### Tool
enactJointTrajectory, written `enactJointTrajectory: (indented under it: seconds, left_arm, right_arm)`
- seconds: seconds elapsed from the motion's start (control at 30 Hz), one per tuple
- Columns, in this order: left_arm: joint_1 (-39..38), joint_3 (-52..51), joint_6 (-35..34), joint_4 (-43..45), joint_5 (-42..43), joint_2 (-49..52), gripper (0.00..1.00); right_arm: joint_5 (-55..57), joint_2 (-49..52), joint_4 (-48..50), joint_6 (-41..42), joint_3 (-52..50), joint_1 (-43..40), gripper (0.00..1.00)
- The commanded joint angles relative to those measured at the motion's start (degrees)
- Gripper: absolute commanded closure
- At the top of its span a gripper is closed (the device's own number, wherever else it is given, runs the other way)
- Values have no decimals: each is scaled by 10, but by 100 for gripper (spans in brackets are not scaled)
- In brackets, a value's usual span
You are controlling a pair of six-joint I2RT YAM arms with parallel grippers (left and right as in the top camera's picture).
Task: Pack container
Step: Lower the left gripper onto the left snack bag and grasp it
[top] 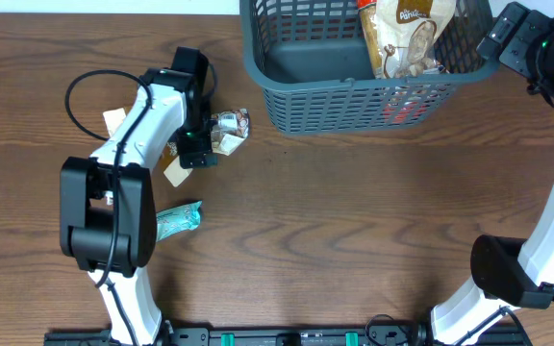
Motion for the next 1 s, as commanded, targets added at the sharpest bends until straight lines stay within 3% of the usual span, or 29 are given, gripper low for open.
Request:
enactJointTrajectory:
  seconds: [0.0,0.37,0.97]
  left_arm:
    - [17,3,-9,-9,-2,2,5]
    - [36,3,-9,-33,-26,3,5]
    - [7,3,-9,20,-15,37,5]
  right_arm:
    - [3,-2,-2,4,-3,-2,1]
    - [3,-2,-2,4,-3,-2,1]
    - [-5,-2,-2,4,-3,-2,1]
